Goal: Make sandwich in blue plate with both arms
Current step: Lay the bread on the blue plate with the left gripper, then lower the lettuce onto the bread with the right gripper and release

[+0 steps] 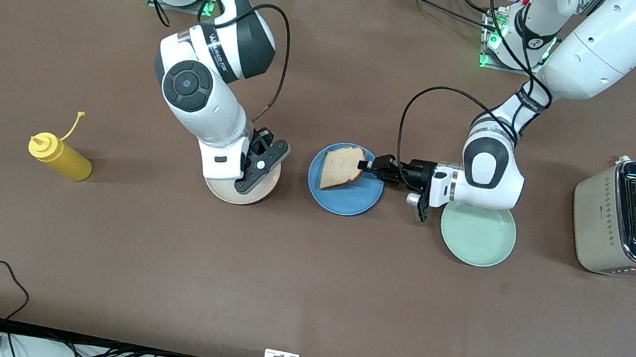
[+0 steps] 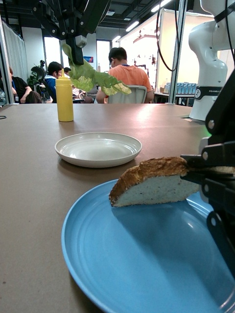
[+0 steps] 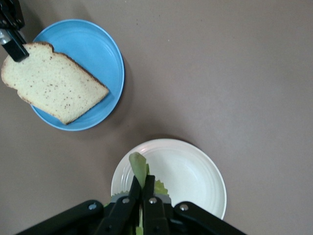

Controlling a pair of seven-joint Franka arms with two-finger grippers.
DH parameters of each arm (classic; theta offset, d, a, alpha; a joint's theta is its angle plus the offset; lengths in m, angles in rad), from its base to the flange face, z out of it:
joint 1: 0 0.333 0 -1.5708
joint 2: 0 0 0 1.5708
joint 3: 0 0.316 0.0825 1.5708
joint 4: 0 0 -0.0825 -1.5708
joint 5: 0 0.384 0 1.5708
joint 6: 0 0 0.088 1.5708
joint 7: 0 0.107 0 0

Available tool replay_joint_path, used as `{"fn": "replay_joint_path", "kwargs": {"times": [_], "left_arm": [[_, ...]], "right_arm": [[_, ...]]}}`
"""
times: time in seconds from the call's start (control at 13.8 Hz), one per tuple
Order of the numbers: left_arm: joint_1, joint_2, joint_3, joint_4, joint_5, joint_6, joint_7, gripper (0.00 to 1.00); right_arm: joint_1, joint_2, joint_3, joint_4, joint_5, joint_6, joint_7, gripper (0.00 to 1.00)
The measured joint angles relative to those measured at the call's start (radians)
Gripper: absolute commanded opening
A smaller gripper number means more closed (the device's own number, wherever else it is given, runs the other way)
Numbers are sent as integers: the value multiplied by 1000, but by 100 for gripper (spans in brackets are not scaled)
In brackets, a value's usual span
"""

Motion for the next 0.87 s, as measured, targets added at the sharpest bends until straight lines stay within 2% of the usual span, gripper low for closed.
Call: {"fn": "replay_joint_path", "kwargs": {"times": [0.29,0.43,0.65,0.87], "left_arm": [[27,-4,13,12,9,5,4,100],[48,-24,31,24,77,6,4,100],[64,-95,75,29,253,4,-39,100],[88,-174,89,30,500,3,-178,100]], "right_arm": [[20,21,0,0,1,58,1,0],[34,30,0,0,3,106,6,0],[76,53,0,0,5,202,53,0],[116,88,0,0,5,324,95,0]]}}
